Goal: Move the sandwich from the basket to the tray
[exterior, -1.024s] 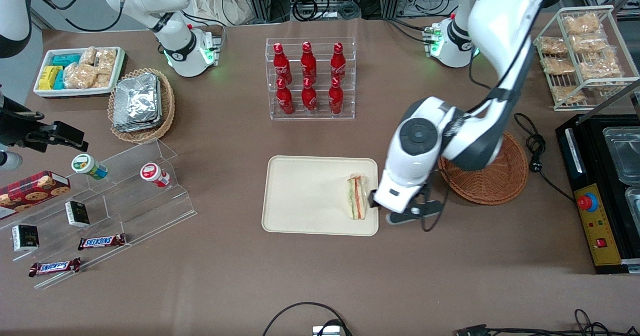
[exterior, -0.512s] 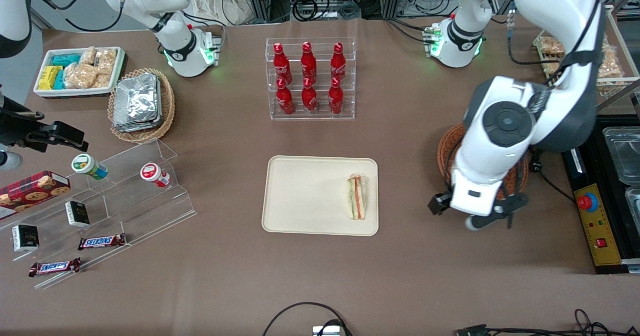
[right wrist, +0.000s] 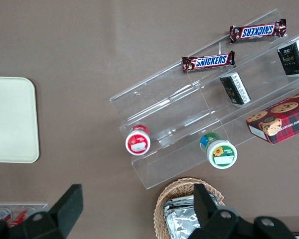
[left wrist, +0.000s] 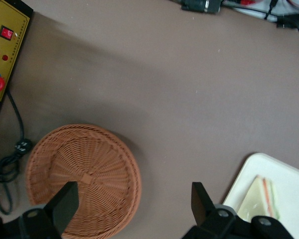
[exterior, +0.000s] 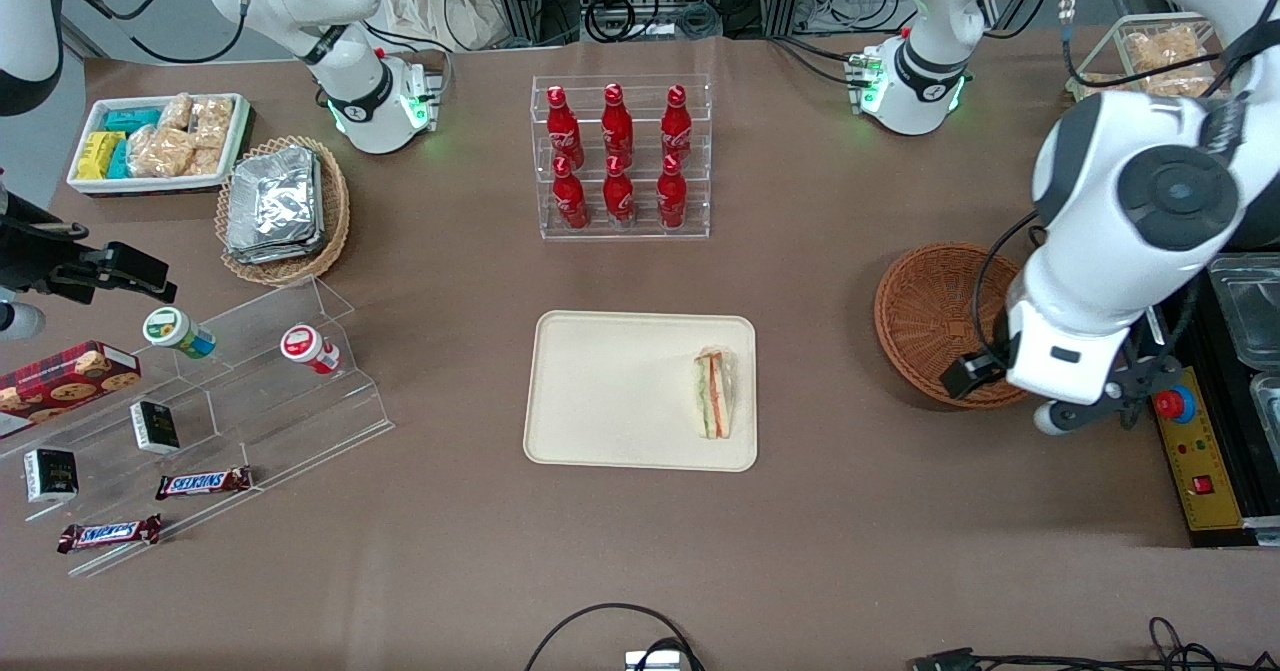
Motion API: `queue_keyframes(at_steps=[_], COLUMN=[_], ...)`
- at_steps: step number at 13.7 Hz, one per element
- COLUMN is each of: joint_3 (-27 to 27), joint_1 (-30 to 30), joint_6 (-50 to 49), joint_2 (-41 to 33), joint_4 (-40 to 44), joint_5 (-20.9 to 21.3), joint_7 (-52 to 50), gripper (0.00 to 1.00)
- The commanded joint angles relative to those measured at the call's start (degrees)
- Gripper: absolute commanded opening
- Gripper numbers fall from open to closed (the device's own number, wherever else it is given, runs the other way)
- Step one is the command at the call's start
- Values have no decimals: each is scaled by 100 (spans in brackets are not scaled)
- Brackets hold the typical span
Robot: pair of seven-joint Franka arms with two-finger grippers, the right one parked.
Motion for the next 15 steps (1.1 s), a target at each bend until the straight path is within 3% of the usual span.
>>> queue_keyframes(at_steps=[1,9,15], joint_3=[457,1328,1373], joint_1=[26,-106,-45], joint_6=[-307,-913,-1275], joint_2=[-481,-1747,-2144], joint_4=[-97,-941,-906], joint_5=[-589,-961,-1330], joint_7=[823,2389,2803], gripper=[100,100,100])
